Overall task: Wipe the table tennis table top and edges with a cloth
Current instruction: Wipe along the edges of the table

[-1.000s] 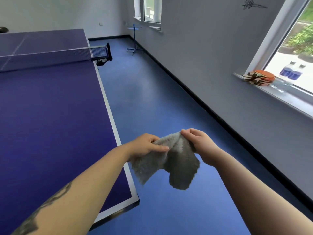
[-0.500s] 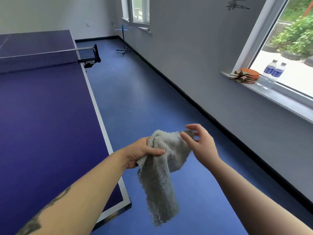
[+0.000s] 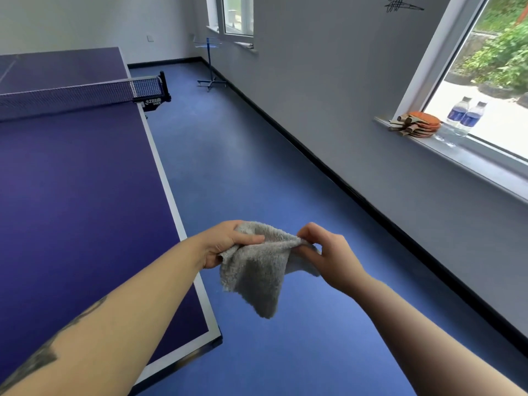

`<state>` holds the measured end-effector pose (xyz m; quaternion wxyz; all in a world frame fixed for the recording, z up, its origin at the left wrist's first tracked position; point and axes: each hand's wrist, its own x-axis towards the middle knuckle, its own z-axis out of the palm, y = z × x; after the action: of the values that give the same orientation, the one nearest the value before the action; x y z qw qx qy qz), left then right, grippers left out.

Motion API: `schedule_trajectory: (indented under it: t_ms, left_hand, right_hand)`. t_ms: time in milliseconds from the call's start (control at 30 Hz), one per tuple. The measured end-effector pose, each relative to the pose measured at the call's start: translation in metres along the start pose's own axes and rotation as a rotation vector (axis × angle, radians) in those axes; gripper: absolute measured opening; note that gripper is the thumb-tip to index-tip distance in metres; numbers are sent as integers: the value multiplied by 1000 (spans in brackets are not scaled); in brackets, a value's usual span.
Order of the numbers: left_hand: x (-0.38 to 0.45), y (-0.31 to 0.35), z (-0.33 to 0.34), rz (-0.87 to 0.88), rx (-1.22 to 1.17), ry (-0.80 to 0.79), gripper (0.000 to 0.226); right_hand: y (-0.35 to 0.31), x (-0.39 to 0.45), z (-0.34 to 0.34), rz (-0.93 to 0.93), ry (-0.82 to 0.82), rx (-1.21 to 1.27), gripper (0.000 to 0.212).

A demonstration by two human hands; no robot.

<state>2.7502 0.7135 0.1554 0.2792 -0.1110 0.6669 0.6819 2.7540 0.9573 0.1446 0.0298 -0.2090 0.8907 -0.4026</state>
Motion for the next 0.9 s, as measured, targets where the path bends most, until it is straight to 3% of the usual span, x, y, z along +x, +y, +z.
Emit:
schedule_trajectory:
  t_ms: [67,133,167,233,300,367,567,633,767,900]
  left_hand:
    - [1,-6,-15,-38,409,162,67]
    - [2,-17,-17,68,729,247,72]
    - [2,-22,-13,144,745,235,60]
    - [-1,-35,4,203,519,104,36]
    - [-2,-47,27,225,416,32,38]
    - [2,-59,46,284,428,98,43]
    - [15,-67,63,328,513,352,27]
    - [13,-60,52,315,511,289,27]
    - [0,-37,32,202,447,9,24]
    - [-9,-21,26,112,352,-195,29]
  right_hand:
    - [-1,5,-8,-18,-48,-28,13]
    - [-3,10,-9,-34,-107,-73,9]
    - [-5,11,-9,-32,-127,-85,8]
    - [-9,15,-8,-12,-150,-96,8]
    - [-11,16,-8,26,-177,-113,9]
    - [-12,17,-9,54,-199,-128,11]
    - [-2,17,-27,90,-195,-222,13]
    - [6,18,-34,123,-195,-289,15]
    - [17,14,-37,147,-234,-234,15]
    - [17,13,-32,49,-275,-306,9]
